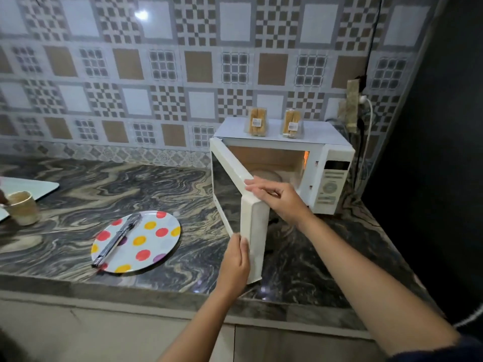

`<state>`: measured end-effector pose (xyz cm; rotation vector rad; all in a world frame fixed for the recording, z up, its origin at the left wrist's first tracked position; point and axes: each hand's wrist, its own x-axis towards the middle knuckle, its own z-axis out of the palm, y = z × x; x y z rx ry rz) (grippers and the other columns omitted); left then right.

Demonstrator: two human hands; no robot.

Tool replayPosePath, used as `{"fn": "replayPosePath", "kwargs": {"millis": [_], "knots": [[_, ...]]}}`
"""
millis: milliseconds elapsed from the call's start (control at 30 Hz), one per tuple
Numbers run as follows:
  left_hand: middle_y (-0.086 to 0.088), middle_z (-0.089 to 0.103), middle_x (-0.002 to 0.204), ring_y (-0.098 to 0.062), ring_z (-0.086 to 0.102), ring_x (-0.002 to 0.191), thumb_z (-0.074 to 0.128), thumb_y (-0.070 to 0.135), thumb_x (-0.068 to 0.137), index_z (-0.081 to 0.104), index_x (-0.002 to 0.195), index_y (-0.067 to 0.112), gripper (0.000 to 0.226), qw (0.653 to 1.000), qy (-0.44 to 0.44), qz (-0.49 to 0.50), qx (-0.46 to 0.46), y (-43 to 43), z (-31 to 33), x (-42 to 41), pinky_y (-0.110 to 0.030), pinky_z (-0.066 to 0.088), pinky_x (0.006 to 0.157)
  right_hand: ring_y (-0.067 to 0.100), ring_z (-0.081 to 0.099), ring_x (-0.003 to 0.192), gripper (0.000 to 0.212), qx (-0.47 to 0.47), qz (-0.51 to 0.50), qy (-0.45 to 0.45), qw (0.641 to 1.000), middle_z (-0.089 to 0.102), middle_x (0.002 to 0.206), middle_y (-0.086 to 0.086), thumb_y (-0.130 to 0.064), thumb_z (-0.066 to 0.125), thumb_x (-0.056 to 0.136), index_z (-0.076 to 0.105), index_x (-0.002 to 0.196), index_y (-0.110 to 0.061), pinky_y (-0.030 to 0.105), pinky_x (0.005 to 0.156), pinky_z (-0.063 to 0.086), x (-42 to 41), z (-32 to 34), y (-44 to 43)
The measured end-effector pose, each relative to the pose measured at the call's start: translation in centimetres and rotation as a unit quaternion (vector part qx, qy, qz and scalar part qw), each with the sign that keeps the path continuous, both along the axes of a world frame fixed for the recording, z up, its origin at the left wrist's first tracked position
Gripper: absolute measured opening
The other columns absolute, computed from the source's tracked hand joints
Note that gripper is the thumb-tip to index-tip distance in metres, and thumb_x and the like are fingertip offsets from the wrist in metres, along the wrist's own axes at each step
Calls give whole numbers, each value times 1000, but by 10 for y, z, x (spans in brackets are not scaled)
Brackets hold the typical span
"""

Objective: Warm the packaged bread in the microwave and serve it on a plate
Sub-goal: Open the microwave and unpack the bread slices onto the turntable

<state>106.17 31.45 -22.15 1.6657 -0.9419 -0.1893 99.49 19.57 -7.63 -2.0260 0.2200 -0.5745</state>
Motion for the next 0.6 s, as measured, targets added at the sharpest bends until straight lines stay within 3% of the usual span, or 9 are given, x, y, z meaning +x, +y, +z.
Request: {"fn": "replayPosePath", "kwargs": {"millis": [133, 200, 333, 400, 500, 567, 600], "knots": [[8, 51, 106, -2, 50, 98, 31, 44, 97, 42, 116, 32, 25, 998, -8, 58, -10, 46, -8, 16, -14, 41, 80, -5, 28, 136, 37, -79, 20, -24, 996, 49, 137, -14, -27, 63, 88, 60, 124, -21, 2, 105, 22, 25, -14, 47], [11, 51, 117, 6, 46, 108, 33, 37, 99, 38, 127, 35, 28, 998, -4, 67, -21, 62, -4, 29, -8, 37, 87, 0, 23, 140, 44, -128, 9, -40, 991, 44, 143, -11, -29, 64, 87, 55, 130, -21, 12, 111, 19, 41, -20, 70], [8, 49, 133, -4, 44, 125, 30, 31, 101, 38, 138, 21, 39, 993, 27, 107, -29, 90, 1, 57, -23, 36, 103, 13, 17, 144, 51, -157, -20, -51, 986, 36, 150, -3, -25, 62, 89, 47, 137, -16, 23, 114, 14, 76, -26, 112], [4, 56, 122, -12, 50, 119, 29, 31, 101, 46, 125, 24, 30, 989, 71, 130, -30, 100, 3, 66, -25, 39, 95, 17, 12, 146, 53, -166, -16, -43, 985, 31, 152, 0, -19, 61, 89, 43, 139, -15, 28, 116, 13, 90, -27, 128], [-9, 59, 98, -29, 56, 103, 28, 35, 101, 53, 116, 3, 43, 968, 169, 182, -38, 107, 7, 75, -26, 40, 74, 18, 11, 146, 55, -170, -17, -40, 985, 27, 154, 1, -9, 59, 89, 40, 140, -14, 35, 119, 15, 105, -30, 143], [-4, 53, 85, -27, 53, 84, 28, 43, 99, 53, 111, -1, 52, 950, 224, 217, -25, 110, 9, 78, -29, 40, 64, 18, 12, 146, 57, -167, -18, -51, 984, 27, 154, 2, -2, 58, 87, 40, 140, -13, 40, 118, 22, 111, -33, 149], [-3, 55, 86, -25, 54, 82, 29, 47, 98, 55, 108, 2, 53, 944, 239, 225, -20, 111, 9, 80, -32, 44, 66, 18, 12, 146, 57, -166, -17, -55, 984, 27, 154, 2, 0, 57, 86, 40, 140, -13, 43, 116, 27, 112, -35, 151]]}}
